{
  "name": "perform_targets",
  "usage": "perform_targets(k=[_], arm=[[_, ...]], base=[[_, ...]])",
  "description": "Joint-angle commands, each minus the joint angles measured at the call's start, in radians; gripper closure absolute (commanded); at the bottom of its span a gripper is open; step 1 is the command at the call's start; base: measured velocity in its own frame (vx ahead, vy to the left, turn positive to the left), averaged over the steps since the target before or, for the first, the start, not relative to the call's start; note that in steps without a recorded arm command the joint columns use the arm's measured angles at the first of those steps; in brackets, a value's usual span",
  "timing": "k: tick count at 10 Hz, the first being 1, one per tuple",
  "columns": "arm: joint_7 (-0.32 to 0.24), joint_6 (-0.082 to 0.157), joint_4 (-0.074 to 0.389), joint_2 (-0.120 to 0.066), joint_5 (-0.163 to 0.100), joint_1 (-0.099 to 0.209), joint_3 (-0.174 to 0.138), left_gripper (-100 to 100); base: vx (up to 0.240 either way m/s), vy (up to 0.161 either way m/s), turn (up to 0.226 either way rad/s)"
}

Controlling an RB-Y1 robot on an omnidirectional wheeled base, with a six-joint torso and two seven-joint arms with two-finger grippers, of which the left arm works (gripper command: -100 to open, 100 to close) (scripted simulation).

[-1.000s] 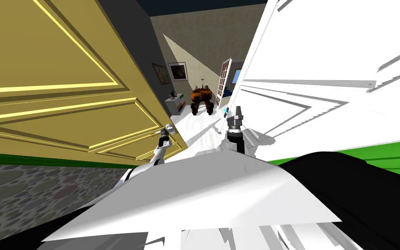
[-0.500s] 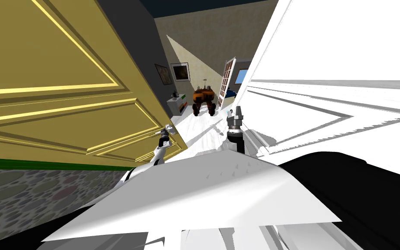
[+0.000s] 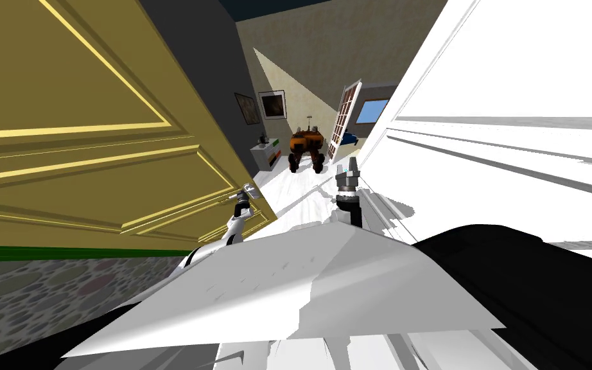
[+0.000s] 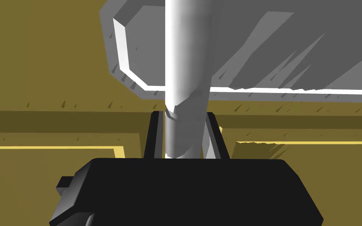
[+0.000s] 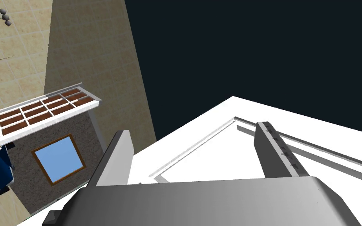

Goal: Push the door open

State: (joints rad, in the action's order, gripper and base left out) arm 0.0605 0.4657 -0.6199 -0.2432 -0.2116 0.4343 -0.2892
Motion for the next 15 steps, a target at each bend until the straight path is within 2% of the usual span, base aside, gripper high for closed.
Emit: perform_targets(k=[1, 8, 9, 14, 15], arm=[[-0.008, 0.015, 0.022, -0.012, 0.010, 0.010, -0.012, 100], [-0.035, 0.038, 0.075, -0.025, 0.062, 0.036, -0.060, 100], [-0.035, 0.038, 0.075, -0.025, 0.062, 0.036, -0.060, 100], [-0.054, 0.054, 0.114, -0.034, 0.099, 0.054, -0.094, 100], [-0.054, 0.054, 0.114, -0.034, 0.099, 0.054, -0.094, 100]], base=[[0.215, -0.039, 0.153], [0.195, -0.057, 0.160], [0.127, -0.035, 0.091], [0.154, -0.066, 0.162], [0.133, -0.058, 0.060]])
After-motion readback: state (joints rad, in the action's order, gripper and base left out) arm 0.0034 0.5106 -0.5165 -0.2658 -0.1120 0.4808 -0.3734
